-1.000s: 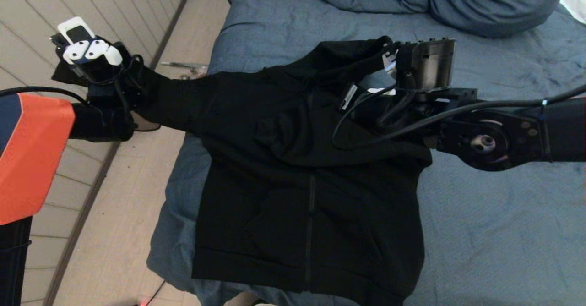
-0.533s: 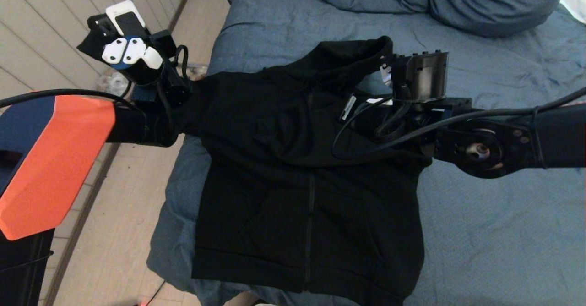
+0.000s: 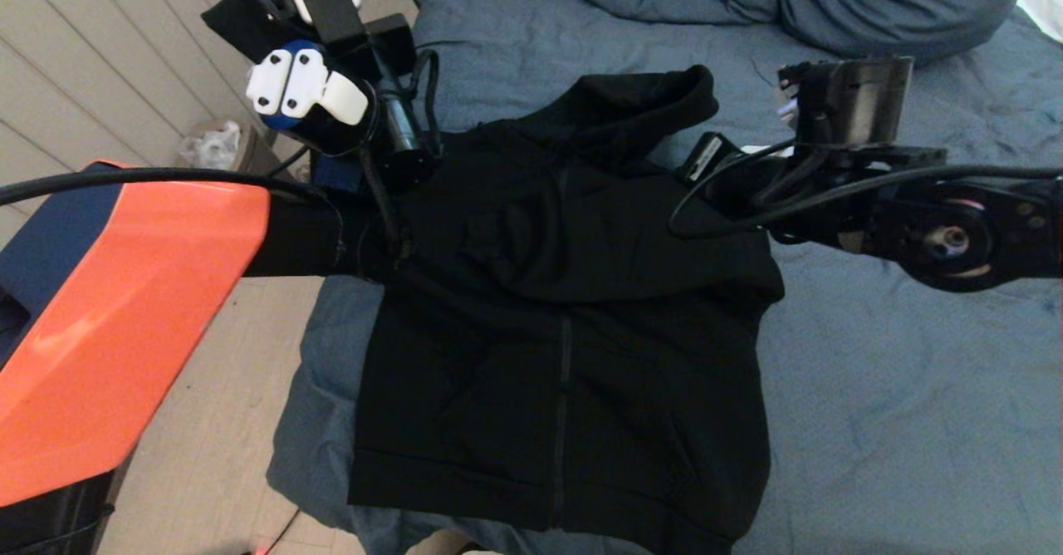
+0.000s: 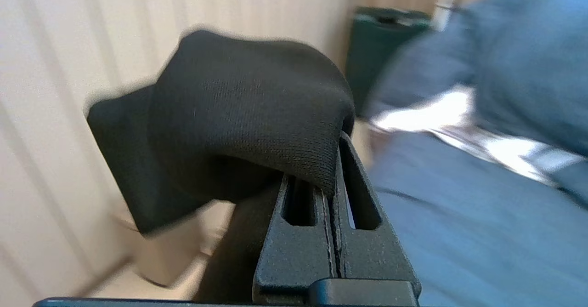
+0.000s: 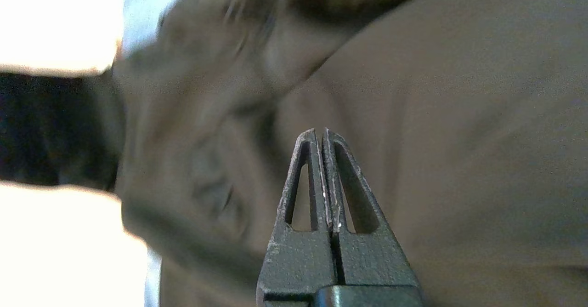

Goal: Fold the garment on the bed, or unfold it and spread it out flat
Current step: Fold the black sweatshirt

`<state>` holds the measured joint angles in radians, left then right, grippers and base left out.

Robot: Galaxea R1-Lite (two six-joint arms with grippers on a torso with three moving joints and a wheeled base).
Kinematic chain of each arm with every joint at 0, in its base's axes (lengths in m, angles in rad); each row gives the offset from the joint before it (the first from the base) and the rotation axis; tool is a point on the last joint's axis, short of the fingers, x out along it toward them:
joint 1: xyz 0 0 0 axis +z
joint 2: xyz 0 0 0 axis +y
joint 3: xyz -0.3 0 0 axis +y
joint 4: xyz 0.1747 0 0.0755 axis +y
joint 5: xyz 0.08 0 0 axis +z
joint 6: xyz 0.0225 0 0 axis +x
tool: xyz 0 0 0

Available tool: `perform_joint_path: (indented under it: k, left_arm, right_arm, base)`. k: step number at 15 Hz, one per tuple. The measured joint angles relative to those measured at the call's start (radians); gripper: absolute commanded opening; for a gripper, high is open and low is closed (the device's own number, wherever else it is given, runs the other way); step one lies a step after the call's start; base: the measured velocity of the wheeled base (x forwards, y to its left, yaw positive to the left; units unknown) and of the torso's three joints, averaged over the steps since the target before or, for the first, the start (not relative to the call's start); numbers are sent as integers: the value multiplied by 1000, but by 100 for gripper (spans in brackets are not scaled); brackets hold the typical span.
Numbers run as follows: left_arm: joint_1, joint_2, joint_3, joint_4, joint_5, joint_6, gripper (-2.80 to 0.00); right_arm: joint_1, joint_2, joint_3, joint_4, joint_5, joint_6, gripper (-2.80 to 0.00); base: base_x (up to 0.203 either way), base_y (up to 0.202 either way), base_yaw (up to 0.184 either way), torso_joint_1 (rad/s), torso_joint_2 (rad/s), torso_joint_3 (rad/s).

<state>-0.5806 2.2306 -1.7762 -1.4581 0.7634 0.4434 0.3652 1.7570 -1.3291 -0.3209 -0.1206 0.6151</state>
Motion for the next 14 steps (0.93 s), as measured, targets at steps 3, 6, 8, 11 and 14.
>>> perform_joint_path:
  k: [3, 6, 8, 11, 14]
  left_arm:
    - [-49, 2, -6, 10, 5, 2, -280]
    - [-137, -3, -10, 14, 4, 2, -280]
    - [-194, -9, -7, 15, 5, 3, -280]
    - [-267, -4, 0, 21, 2, 5, -280]
    - [-321, 15, 1, 21, 4, 5, -280]
  right_arm:
    - [-59, -46, 13, 2, 5, 1, -280]
    - [-97, -95, 25, 5, 8, 8, -280]
    - [-113, -123, 36, 13, 9, 9, -280]
    - [-140, -156, 53, 30, 9, 9, -280]
    - [-163, -182, 60, 32, 10, 9, -280]
  base:
    - [0, 0, 0, 0, 0, 0]
    - [0, 0, 0, 0, 0, 0]
    - [0, 0, 0, 0, 0, 0]
    - [0, 0, 0, 0, 0, 0]
    - [0, 0, 0, 0, 0, 0]
